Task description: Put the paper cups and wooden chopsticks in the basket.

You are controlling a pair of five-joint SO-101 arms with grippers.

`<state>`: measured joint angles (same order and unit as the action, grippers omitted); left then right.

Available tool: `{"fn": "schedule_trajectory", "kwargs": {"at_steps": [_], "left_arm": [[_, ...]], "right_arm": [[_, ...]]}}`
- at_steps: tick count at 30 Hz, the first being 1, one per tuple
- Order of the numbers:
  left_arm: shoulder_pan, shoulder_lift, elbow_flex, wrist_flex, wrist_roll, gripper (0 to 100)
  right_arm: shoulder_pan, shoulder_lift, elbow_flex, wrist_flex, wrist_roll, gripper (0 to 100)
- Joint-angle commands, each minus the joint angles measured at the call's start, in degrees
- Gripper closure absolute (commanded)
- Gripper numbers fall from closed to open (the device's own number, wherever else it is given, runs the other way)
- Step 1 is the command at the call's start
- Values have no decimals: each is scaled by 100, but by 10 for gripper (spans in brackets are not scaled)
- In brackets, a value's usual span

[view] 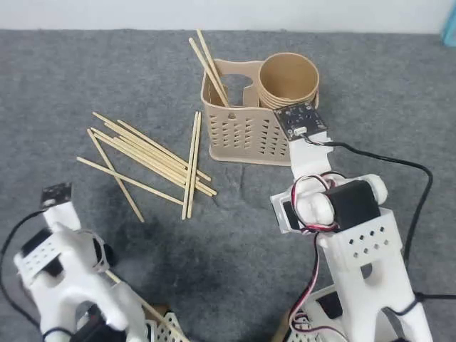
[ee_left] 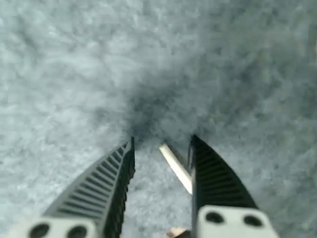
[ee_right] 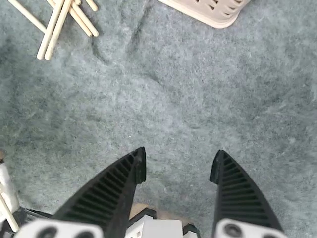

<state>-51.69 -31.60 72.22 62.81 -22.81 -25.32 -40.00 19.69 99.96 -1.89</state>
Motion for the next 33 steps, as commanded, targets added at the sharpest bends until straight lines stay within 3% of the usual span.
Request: {"fn": "schedule_trajectory", "kwargs": {"at_steps": [1,3,14,20,26,29,33], "left_arm": [[-62,-62,312,-220,-475,938],[-35,-62,321,-220,-501,994],[-18,-70,4,-35,-396,988],[308,-70,-1297,976,519,988],[879,-70,-1859,923,1785,988],[958,-70,-1859,923,2022,988],[484,-70,-1701,1284,2004,984]], "right_arm": [[-40,-40,-53,-22,193,786],[-40,-66,-35,-13,193,786],[-40,-92,-18,189,229,786],[-40,-92,220,127,229,786],[-40,-92,923,-40,237,787],[-75,-66,1284,-119,404,787],[-84,-31,1626,-136,1037,786]]}}
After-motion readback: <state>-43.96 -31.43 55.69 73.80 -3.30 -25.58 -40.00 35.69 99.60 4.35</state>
